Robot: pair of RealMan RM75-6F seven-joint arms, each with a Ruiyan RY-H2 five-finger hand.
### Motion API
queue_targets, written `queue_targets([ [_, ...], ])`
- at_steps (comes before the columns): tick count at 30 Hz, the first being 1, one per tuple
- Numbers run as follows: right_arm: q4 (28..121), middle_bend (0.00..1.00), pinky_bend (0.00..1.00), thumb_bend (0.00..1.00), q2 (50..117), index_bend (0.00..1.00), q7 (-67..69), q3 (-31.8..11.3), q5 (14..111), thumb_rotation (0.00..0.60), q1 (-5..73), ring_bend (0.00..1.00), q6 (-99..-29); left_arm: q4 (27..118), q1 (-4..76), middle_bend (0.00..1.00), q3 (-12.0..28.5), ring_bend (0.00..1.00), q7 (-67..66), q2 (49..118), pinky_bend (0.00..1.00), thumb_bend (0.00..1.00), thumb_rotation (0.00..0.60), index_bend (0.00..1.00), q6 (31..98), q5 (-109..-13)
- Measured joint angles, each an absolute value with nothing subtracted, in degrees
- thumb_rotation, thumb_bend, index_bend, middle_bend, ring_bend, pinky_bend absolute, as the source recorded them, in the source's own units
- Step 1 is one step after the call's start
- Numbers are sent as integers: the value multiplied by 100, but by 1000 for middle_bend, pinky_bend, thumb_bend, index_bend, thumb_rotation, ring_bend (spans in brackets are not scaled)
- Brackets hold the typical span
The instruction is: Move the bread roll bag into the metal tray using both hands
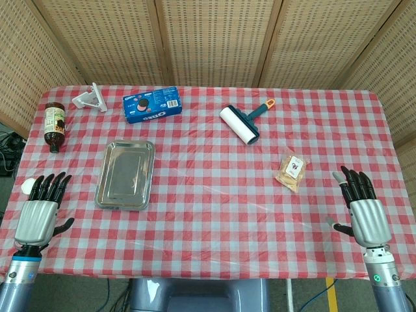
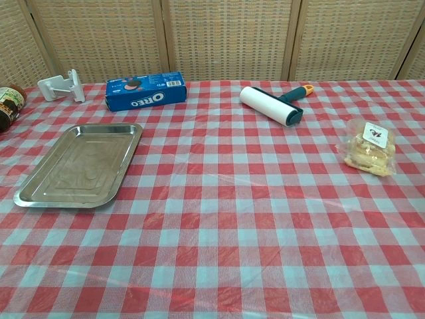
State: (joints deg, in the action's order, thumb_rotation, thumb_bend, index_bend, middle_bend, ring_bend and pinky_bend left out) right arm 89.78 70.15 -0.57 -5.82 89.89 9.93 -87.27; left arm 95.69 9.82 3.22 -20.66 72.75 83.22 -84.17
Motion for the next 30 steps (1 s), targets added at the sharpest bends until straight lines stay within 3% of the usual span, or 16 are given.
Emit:
queue_targets([
  [15, 8983, 0, 0, 63, 7029, 0, -69, -548, 9010, 600, 1024, 0, -8634, 9603, 978, 0, 329, 0, -2018, 7221, 0, 166, 600, 0, 8332, -8414],
  [20, 8939, 0, 0, 64, 7048, 0, -55, -569, 8942, 600, 1066, 0, -8537, 9619, 985, 0, 325, 0, -1958, 7188, 0, 130, 600, 0, 8306, -8413],
  [24, 8896, 0, 0, 63, 7065, 0, -16, -626, 8854, 600, 1116, 0, -8463, 9607, 981, 0, 343, 0, -1897, 7150, 0, 19, 600, 0, 8318, -8397],
  [30, 9013, 0, 0, 62, 6970, 0, -202, -766, 8624, 600, 1307, 0, -8109, 9556, 998, 0, 406, 0, -1854, 7160, 0, 0, 600, 0, 8298, -8310],
])
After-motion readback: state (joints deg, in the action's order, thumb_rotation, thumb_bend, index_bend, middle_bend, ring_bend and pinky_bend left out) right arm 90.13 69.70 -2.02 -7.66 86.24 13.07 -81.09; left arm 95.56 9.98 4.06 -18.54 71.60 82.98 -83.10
